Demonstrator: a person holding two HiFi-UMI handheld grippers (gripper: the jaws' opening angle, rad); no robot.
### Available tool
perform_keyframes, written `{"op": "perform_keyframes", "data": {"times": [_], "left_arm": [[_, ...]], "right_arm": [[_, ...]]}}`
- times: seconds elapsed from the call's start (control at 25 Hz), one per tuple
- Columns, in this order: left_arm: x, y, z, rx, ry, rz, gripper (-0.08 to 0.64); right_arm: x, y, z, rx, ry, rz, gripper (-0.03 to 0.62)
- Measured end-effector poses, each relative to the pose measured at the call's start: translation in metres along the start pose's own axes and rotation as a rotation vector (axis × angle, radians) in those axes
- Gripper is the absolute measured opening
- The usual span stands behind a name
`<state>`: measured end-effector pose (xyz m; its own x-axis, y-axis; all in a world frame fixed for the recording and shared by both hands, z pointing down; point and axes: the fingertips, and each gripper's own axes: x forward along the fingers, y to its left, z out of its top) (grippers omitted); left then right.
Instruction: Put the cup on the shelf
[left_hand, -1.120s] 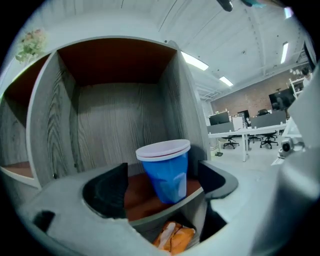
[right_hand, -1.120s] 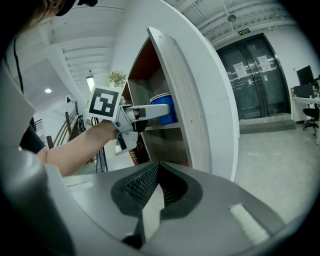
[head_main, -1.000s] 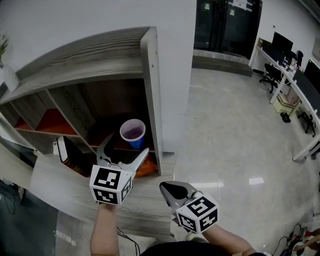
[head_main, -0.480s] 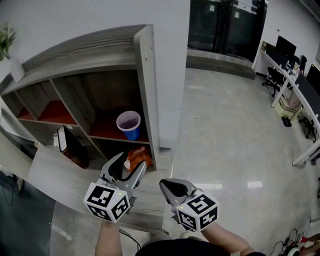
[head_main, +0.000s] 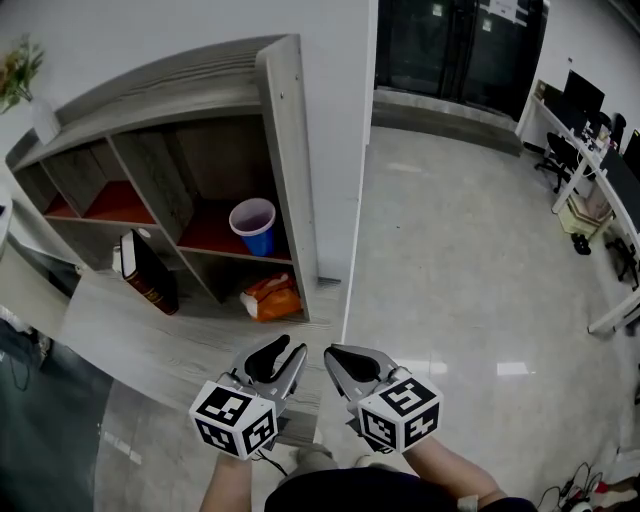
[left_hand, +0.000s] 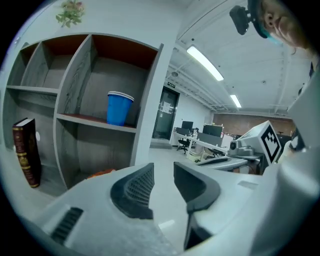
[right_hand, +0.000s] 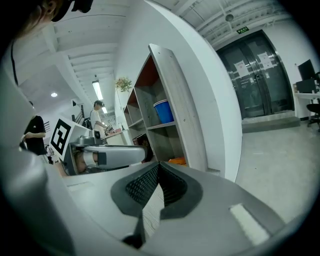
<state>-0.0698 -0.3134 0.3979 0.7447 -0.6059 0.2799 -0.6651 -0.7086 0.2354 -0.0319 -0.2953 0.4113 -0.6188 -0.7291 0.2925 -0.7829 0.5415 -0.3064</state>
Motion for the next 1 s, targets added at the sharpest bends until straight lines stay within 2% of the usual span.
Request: {"op": "perform_keyframes", "data": {"times": [0.36, 0.68, 0.8, 1.0], "left_arm": [[-0.017, -0.023, -0.046, -0.057, 0.066, 0.026, 0.081], [-0.030, -0.027, -0.056, -0.073, 0.057, 0.058, 0.018], [-0.034, -0.029, -0.059, -0.063, 0.051, 0.080, -0.006], [-0.039, -0.036, -0.063, -0.033, 0.057, 0.098, -0.008]], "right_arm": [[-0.019, -0.001, -0.016, 0.009, 0.000, -0.006, -0.002], [-0.024, 0.005, -0.026, 0.011, 0.006, -0.011, -0.002], [-0.025, 0.008, -0.030, 0.009, 0.006, -0.007, -0.002], [-0.026, 0.014, -0.036, -0.002, 0.015, 0.000, -0.003]]}}
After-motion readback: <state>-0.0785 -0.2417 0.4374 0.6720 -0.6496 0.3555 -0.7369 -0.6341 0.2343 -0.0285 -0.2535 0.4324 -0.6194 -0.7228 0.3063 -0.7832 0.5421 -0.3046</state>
